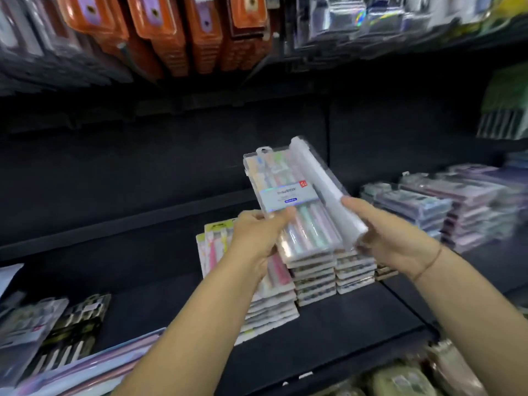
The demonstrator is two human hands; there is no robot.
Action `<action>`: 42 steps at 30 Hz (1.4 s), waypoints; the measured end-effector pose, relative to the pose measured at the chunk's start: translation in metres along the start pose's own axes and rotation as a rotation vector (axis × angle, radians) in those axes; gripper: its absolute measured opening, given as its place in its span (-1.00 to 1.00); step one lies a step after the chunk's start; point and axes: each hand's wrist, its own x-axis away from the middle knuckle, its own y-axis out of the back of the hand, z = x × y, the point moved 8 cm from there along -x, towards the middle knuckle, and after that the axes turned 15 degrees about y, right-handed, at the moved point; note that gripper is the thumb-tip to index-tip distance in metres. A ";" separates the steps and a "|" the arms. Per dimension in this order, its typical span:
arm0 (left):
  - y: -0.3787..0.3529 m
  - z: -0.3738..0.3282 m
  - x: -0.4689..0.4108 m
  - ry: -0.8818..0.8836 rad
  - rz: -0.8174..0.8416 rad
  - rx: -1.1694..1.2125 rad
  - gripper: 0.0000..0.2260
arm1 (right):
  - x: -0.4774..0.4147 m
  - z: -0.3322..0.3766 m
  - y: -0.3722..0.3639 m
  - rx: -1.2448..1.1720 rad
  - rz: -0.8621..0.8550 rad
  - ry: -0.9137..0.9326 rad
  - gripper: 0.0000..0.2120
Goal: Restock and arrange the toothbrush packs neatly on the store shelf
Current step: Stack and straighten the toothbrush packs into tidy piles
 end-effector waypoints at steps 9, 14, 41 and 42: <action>-0.016 0.006 -0.045 0.087 -0.238 -0.104 -0.74 | -0.044 0.005 0.047 1.273 -0.202 -0.002 -0.37; -0.027 0.008 -0.055 0.090 -0.268 -0.300 -0.68 | -0.060 -0.009 0.052 1.112 -0.128 -0.047 -0.28; 0.364 0.101 0.056 0.093 -0.640 -1.162 -0.42 | 0.019 -0.120 -0.338 0.326 0.718 0.037 -0.45; 0.381 0.111 0.060 0.136 -0.614 -1.122 -0.37 | 0.015 -0.138 -0.360 0.286 0.757 -0.089 -0.40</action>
